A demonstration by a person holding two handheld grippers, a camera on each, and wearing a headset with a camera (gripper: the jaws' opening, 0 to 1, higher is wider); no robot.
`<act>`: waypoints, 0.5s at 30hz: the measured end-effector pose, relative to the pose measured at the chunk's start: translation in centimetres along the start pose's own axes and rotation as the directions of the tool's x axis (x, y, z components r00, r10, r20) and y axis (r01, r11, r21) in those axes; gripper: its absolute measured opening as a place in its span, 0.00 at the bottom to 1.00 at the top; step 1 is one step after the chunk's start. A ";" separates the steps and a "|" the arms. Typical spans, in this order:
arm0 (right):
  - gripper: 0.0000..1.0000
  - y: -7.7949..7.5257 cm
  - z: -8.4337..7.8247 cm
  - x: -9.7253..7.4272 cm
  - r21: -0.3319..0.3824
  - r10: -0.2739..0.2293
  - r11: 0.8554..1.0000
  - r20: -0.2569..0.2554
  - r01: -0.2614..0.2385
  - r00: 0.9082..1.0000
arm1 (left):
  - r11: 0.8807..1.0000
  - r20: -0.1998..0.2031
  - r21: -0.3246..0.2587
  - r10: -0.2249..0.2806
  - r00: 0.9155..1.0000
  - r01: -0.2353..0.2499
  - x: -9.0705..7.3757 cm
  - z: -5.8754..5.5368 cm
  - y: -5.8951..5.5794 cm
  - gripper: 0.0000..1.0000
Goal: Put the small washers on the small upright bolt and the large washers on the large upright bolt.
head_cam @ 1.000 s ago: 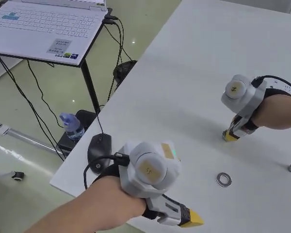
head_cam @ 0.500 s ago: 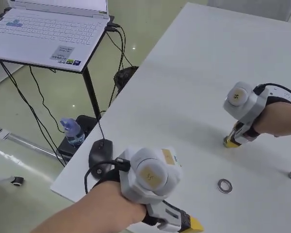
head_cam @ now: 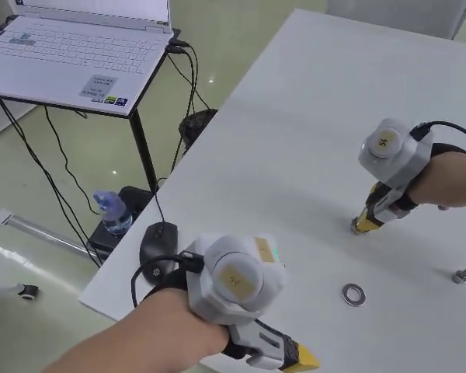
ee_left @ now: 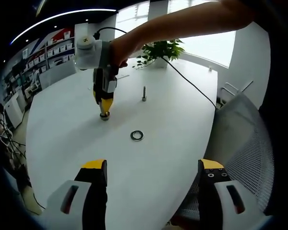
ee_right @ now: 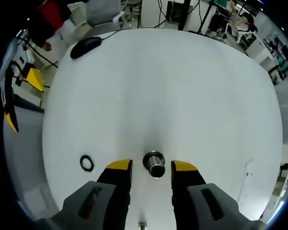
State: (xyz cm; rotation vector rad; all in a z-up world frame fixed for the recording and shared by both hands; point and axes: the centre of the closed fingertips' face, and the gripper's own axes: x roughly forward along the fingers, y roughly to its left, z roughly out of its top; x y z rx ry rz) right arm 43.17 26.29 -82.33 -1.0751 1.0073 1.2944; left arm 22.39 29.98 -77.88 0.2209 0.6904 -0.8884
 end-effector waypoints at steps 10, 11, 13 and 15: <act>0.33 0.2 -0.1 -1.6 -0.010 -0.018 1.000 0.018 0.018 1.000 | 1.000 -0.003 0.005 0.009 1.000 -0.009 -0.4 0.2 -0.2 0.77; 0.33 0.3 -0.1 -1.8 -0.008 -0.019 1.000 0.021 0.019 1.000 | 1.000 -0.005 0.006 0.011 1.000 -0.011 -0.4 0.2 -0.2 0.77; 0.33 0.7 0.0 -2.0 -0.002 -0.016 1.000 0.037 0.017 0.999 | 1.000 -0.009 0.004 0.013 1.000 -0.013 -0.5 0.1 -0.2 0.76; 0.33 1.1 0.1 -2.2 0.000 -0.014 1.000 0.047 0.014 0.999 | 1.000 -0.008 0.005 0.018 1.000 -0.018 -0.6 0.2 -0.1 0.76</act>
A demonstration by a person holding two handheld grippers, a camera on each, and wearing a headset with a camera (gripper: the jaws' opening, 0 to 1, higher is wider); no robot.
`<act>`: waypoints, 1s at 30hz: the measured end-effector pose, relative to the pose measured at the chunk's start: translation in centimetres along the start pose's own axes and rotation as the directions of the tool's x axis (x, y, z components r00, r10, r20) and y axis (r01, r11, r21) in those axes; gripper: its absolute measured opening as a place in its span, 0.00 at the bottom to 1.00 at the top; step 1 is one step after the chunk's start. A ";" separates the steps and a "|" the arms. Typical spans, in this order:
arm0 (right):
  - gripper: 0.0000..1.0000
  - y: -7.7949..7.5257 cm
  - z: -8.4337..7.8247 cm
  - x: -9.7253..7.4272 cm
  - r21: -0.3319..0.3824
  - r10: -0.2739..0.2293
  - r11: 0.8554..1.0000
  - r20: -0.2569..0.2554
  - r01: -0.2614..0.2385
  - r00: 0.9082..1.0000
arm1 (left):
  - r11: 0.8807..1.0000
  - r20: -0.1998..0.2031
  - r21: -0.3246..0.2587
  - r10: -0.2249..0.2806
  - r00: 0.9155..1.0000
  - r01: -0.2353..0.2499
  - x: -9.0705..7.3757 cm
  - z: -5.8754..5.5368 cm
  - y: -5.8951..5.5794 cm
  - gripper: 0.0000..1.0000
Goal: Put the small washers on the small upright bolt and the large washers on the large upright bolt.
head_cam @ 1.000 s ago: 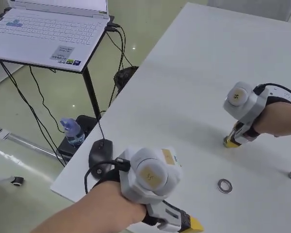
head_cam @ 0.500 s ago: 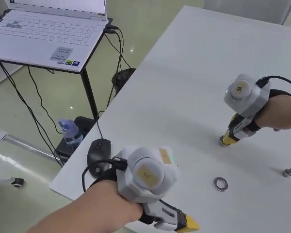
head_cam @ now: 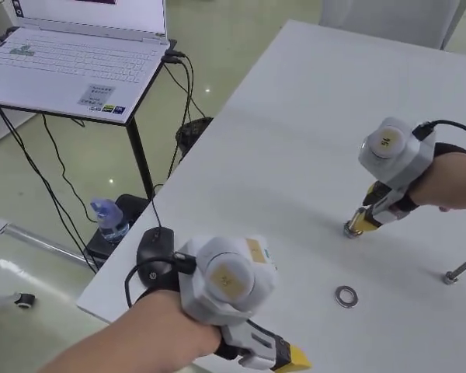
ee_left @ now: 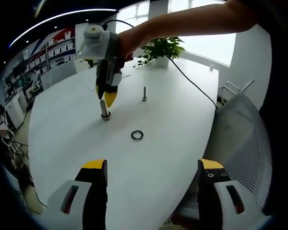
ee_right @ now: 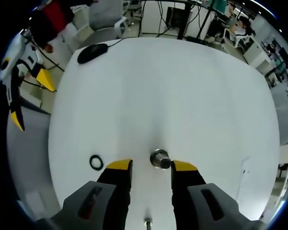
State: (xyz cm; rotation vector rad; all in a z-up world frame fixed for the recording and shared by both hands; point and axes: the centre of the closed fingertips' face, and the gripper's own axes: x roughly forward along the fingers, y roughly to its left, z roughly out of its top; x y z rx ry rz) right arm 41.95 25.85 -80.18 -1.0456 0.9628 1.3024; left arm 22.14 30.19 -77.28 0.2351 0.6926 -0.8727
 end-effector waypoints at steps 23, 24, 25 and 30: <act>0.38 5.6 -1.3 -0.7 -0.012 0.039 0.999 0.043 -0.039 0.998 | 1.000 0.004 -0.013 0.024 1.000 -0.024 -0.1 -0.3 0.1 0.79; 0.38 5.9 -1.4 -0.7 -0.012 0.041 0.999 0.045 -0.041 0.998 | 1.000 0.005 -0.013 0.024 1.000 -0.024 -0.1 -0.3 0.1 0.79; 0.38 6.0 -1.4 -0.7 -0.012 0.043 0.999 0.046 -0.042 0.998 | 1.000 0.004 -0.013 0.023 1.000 -0.023 -0.1 -0.3 0.1 0.79; 0.38 7.1 -1.8 -0.4 -0.008 0.050 0.999 0.049 -0.050 0.998 | 1.000 0.000 -0.008 0.019 1.000 -0.018 -0.2 -0.3 0.0 0.80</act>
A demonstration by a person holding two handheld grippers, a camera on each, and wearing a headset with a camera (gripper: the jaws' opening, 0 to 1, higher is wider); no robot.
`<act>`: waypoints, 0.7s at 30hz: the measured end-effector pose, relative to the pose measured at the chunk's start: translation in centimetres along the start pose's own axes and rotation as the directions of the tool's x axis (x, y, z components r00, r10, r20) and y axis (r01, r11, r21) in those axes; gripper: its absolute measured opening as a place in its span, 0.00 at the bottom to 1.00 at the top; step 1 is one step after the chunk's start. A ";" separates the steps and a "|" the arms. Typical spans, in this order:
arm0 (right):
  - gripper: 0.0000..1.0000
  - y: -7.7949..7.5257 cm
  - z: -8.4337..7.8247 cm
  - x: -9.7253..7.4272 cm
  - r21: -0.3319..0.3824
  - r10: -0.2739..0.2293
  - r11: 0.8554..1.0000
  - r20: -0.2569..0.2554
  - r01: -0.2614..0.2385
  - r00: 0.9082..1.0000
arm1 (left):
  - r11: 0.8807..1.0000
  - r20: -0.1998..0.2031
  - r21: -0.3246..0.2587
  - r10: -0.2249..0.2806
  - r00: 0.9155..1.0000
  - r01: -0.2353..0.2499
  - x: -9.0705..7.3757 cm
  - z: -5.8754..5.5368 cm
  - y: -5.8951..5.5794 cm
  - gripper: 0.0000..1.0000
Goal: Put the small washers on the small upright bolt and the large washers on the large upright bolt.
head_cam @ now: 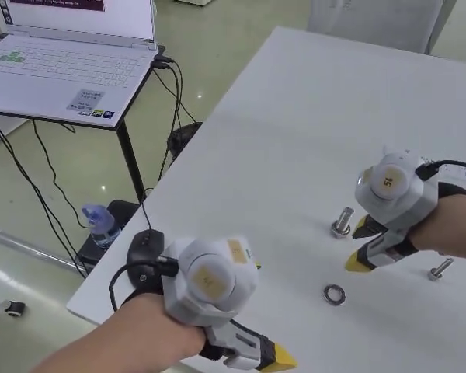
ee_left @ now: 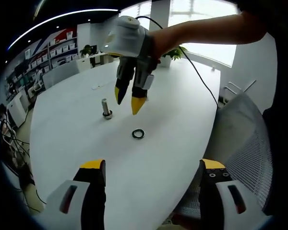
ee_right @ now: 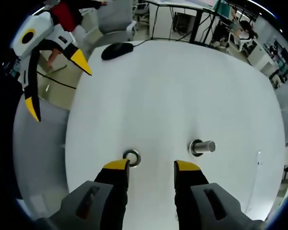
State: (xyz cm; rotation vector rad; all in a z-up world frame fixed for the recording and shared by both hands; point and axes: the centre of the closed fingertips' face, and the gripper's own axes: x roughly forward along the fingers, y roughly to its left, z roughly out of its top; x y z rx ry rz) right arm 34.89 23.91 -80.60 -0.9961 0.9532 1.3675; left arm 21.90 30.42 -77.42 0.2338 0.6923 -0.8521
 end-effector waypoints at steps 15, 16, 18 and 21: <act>0.38 2.2 -1.3 2.0 0.032 0.026 0.999 0.008 -0.027 1.000 | 1.000 0.002 0.006 -0.003 1.000 0.003 0.0 0.0 0.1 0.80; 0.38 2.3 -1.4 2.2 0.033 0.028 0.999 0.011 -0.029 1.000 | 1.000 0.001 0.008 -0.001 1.000 0.001 0.0 0.0 0.1 0.80; 0.38 2.2 -1.6 2.6 0.034 0.024 0.999 0.006 -0.024 1.000 | 1.000 0.000 0.007 -0.006 1.000 0.006 0.1 -0.1 -0.1 0.79; 0.38 2.1 -1.8 3.6 0.031 0.015 0.999 0.015 -0.015 1.000 | 1.000 -0.002 0.009 -0.013 1.000 0.013 0.3 -0.2 -0.4 0.79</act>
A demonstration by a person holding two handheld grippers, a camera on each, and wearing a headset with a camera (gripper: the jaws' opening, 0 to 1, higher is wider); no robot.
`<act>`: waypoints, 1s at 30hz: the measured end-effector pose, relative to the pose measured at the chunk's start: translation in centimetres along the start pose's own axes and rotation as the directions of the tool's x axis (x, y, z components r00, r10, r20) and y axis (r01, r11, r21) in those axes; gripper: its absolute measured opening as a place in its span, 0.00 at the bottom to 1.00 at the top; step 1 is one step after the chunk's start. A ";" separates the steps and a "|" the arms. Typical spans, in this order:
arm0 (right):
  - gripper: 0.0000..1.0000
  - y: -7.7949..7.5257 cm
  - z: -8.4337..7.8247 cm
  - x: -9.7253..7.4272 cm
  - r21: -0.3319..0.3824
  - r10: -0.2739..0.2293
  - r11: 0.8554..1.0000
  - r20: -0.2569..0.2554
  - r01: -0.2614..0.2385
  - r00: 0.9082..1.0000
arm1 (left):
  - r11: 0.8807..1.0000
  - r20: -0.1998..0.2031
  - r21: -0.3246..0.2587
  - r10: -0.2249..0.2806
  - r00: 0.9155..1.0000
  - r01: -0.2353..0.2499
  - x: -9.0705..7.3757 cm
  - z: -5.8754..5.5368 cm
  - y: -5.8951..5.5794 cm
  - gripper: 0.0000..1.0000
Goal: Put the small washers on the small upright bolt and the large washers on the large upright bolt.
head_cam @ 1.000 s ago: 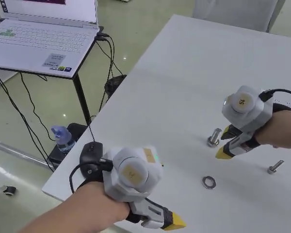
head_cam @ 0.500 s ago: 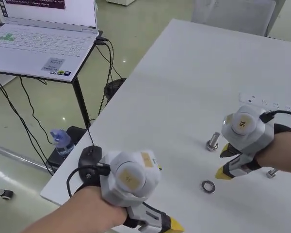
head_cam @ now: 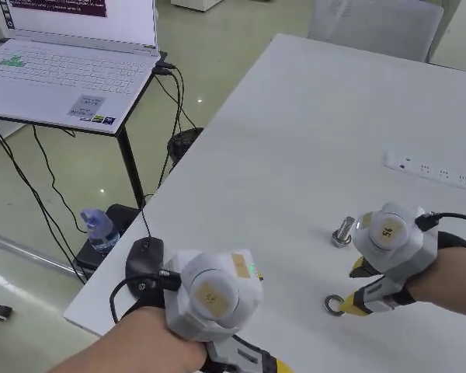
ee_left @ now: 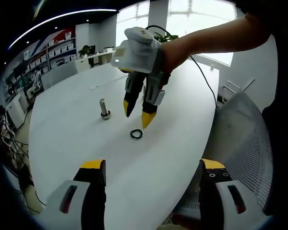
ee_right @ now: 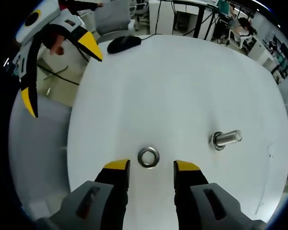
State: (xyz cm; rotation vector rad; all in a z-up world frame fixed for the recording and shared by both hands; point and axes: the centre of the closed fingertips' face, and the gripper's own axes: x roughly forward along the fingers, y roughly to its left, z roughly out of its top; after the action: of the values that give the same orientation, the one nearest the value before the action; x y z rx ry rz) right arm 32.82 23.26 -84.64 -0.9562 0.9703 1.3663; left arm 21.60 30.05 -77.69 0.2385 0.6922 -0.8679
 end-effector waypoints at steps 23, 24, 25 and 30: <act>0.32 0.5 -0.7 3.1 -0.051 -0.030 0.998 -0.064 0.027 0.998 | 0.999 0.014 -0.007 -0.033 0.999 0.033 0.4 -0.1 -0.7 0.77; 0.32 0.5 -0.6 3.1 -0.046 -0.023 0.999 -0.058 0.021 0.998 | 0.999 0.018 -0.012 -0.034 0.999 0.034 0.4 -0.1 -0.7 0.77; 0.32 0.6 -0.5 3.1 -0.039 -0.020 0.999 -0.053 0.018 0.998 | 0.999 0.020 -0.013 -0.034 0.999 0.034 0.5 0.0 -0.7 0.77; 0.32 0.6 -0.5 3.2 -0.026 -0.015 1.000 -0.058 0.013 0.998 | 0.999 0.018 -0.009 -0.032 0.999 0.032 0.4 0.0 -0.5 0.77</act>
State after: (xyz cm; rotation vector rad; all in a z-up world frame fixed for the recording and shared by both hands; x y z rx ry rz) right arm 32.13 23.82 -87.84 -1.0256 0.9904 1.3483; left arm 21.36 29.51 -77.92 0.2114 0.6851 -0.8957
